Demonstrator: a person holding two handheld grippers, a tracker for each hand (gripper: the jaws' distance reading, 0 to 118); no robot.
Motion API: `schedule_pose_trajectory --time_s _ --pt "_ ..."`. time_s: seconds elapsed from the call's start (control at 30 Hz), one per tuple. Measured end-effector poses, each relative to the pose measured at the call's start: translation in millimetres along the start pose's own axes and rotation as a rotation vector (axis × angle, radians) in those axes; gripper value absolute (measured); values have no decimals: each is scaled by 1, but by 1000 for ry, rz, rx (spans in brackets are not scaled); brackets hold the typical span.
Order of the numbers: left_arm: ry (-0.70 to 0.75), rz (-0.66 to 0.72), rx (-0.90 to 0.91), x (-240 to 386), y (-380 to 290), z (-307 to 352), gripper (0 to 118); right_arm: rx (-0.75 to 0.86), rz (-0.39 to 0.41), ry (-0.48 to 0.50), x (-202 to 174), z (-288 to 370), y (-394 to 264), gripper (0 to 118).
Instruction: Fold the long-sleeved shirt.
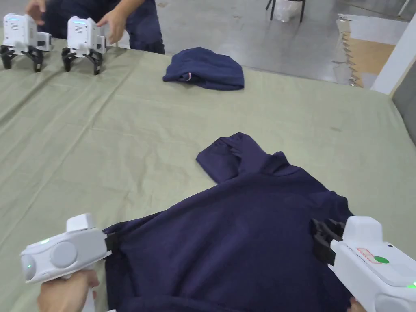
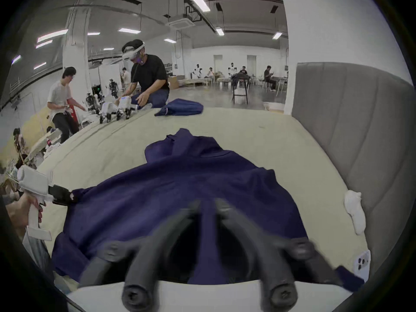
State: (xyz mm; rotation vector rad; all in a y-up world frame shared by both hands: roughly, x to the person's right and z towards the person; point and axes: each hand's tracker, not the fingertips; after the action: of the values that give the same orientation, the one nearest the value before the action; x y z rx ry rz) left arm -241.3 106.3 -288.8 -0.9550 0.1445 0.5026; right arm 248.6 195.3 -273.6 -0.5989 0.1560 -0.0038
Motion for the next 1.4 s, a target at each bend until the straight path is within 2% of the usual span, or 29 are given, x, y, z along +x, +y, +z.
schedule_pose_trajectory --time_s 0.03,0.07,0.1,0.13,0.23,0.3,0.37,0.43,0.53,0.6,0.63,0.67,0.7,0.73,0.77,0.87,0.97,1.03,1.1,1.2,1.3,1.4 --pt "5 -17 -8 2 -2 0 10 -11 2 13 6 -13 8 76" --pt "14 -29 -4 4 -3 0 10 -38 2 30 13 -27 17 107" --pt "25 -58 -3 6 -4 -1 10 -55 7 24 23 -46 28 118" --pt "27 -76 -6 9 -5 -1 10 -35 20 45 31 -63 42 118" --pt "39 -81 12 8 -5 0 10 -109 32 -12 54 -124 78 118" --pt "29 -65 3 5 0 -3 10 -168 16 27 68 -167 98 118" --pt "26 -68 0 5 0 -4 10 -233 17 56 77 -211 111 109" --pt "17 -67 -12 4 5 -7 10 -297 -14 113 80 -248 122 89" --pt "-6 -59 -20 4 7 -7 9 -390 -21 140 74 -283 124 81" --pt "-24 -45 -27 4 7 -7 9 -478 -5 160 68 -298 121 53" --pt "-29 -37 -26 4 6 -7 9 -521 28 155 63 -299 116 46" --pt "-33 -34 -24 2 8 -7 9 -516 124 90 55 -298 112 46" --pt "-39 -30 -21 3 7 -7 9 -446 185 111 50 -290 114 39" --pt "-40 -24 -15 4 6 -8 9 -465 131 132 51 -288 115 28" --pt "-40 -25 -13 5 5 -8 9 -470 114 183 53 -286 113 7" --pt "-43 -30 -3 3 5 -6 9 -441 138 158 47 -268 106 4" --pt "-79 19 30 -5 3 1 9 -305 52 148 63 -240 113 4" --pt "-81 -22 67 -1 1 15 9 -198 19 182 66 -195 126 4" --pt "-130 10 138 -1 5 36 9 -120 24 205 68 -147 137 4" --pt "-168 -37 262 11 17 84 9 -8 71 197 65 -67 155 4" --pt "-251 -81 365 26 34 136 9 108 62 185 68 9 174 4" --pt "-301 -184 468 46 58 188 8 230 38 163 72 84 199 4"
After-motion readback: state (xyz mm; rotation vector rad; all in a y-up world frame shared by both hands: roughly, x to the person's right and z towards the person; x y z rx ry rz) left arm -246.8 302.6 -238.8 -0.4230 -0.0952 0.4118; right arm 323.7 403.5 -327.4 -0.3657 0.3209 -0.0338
